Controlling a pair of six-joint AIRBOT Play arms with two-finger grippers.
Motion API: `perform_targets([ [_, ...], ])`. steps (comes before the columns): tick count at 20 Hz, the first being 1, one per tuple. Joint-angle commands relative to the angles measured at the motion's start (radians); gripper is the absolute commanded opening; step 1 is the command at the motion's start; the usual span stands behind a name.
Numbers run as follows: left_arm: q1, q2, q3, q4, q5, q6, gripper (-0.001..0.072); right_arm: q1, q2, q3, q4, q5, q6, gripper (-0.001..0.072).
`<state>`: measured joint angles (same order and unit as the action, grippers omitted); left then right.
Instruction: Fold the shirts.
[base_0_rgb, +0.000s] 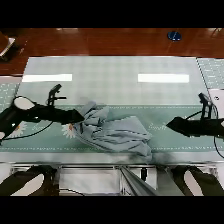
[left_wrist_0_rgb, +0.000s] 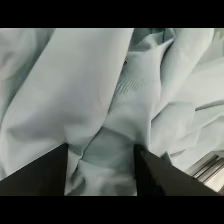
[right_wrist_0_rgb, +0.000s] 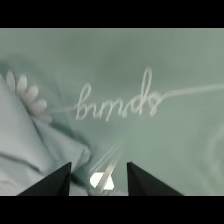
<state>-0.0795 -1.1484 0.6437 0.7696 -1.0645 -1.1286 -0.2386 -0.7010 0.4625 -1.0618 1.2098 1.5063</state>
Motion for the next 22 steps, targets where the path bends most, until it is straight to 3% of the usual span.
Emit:
perform_targets([
  [1,-0.086,-0.121,0.063,0.034,-0.009,0.043,0.0153,-0.009,0.017,-0.114,0.076,0.055,-0.032,0.0403],
  [2,-0.086,-0.132,0.073,0.039,-0.011,0.043,0.0018,-0.009,0.017,-0.133,0.077,0.072,-0.035,0.0404],
  [6,-0.063,-0.135,0.084,0.042,-0.012,0.043,0.0019,0.057,0.016,-0.188,0.135,0.097,-0.044,0.0404],
  [10,-0.061,-0.135,0.084,0.042,-0.013,0.043,0.0019,0.285,0.016,-0.204,0.119,0.072,0.055,0.0404],
  [17,-0.062,-0.135,0.084,0.042,-0.013,0.033,0.0019,0.576,0.016,-0.204,0.137,-0.113,0.221,0.0403],
  [20,-0.064,-0.135,0.084,0.042,-0.013,0.032,0.0019,0.657,-0.061,-0.204,0.159,-0.205,0.239,0.0403],
  [21,-0.064,-0.135,0.084,0.041,-0.013,0.031,0.0019,0.685,-0.113,-0.204,0.179,-0.240,0.227,0.0387],
  [22,-0.064,-0.134,0.084,0.041,-0.013,0.017,0.0019,0.710,-0.160,-0.204,0.203,-0.278,0.203,0.0297],
])
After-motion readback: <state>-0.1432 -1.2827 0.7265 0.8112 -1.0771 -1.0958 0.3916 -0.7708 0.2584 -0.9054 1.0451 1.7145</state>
